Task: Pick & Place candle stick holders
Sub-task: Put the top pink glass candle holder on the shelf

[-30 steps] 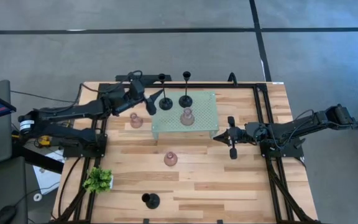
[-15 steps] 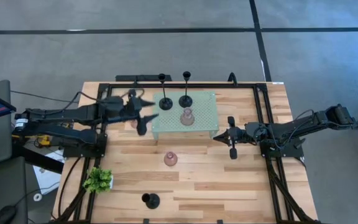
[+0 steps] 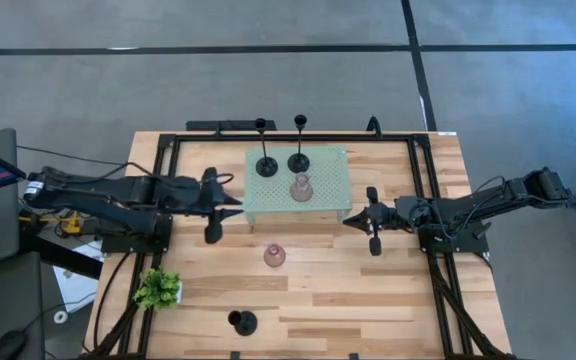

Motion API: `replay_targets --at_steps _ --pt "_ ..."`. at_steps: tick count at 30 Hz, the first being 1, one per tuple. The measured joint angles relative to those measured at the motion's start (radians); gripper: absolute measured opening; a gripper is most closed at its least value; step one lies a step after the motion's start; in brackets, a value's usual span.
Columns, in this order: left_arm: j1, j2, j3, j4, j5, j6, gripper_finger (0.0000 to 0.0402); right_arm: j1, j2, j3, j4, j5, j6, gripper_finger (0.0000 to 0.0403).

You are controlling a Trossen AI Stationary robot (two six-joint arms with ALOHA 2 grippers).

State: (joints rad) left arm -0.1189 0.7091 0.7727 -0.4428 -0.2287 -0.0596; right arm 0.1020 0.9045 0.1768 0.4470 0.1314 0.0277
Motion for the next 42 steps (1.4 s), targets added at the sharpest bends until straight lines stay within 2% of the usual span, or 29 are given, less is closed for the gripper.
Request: replay_targets --at_steps 5,9,14,20,23,28,31,37,42 --pt "0.0 -0.08 0.0 -0.14 -0.081 -0.019 0.0033 0.0 0.0 0.0 0.014 0.0 0.004 0.0001" --pt "0.0 -0.15 0.0 -0.225 -0.176 -0.124 0.0007 0.0 0.0 0.0 0.015 0.0 0.032 0.0001" --pt "0.0 -0.183 0.0 -0.227 -0.259 -0.208 0.0017 0.0 0.0 0.0 0.016 0.0 0.034 0.0001" --pt "0.0 -0.152 0.0 -0.299 -0.272 -0.221 0.0044 0.0 0.0 0.0 0.012 0.0 0.034 0.0001" --pt "0.0 -0.131 -0.001 -0.359 -0.296 -0.317 0.0048 0.0 0.0 0.0 0.009 0.0 0.033 0.0001" --pt "0.0 -0.12 -0.069 -0.364 -0.303 -0.364 0.0028 0.0 0.0 0.0 0.002 0.0 0.034 0.0001" --pt "0.0 -0.137 -0.13 -0.366 -0.349 -0.411 0.0006 0.0 0.0 0.0 0.0 0.0 0.034 0.0001" --pt "-0.01 -0.221 -0.191 -0.367 -0.385 -0.466 0.0005 0.0 0.0 0.0 -0.006 0.0 0.034 0.0001" --pt "-0.039 -0.323 -0.216 -0.388 -0.454 -0.526 0.0004 0.0 0.0 0.0 -0.012 0.0 0.033 0.0001"
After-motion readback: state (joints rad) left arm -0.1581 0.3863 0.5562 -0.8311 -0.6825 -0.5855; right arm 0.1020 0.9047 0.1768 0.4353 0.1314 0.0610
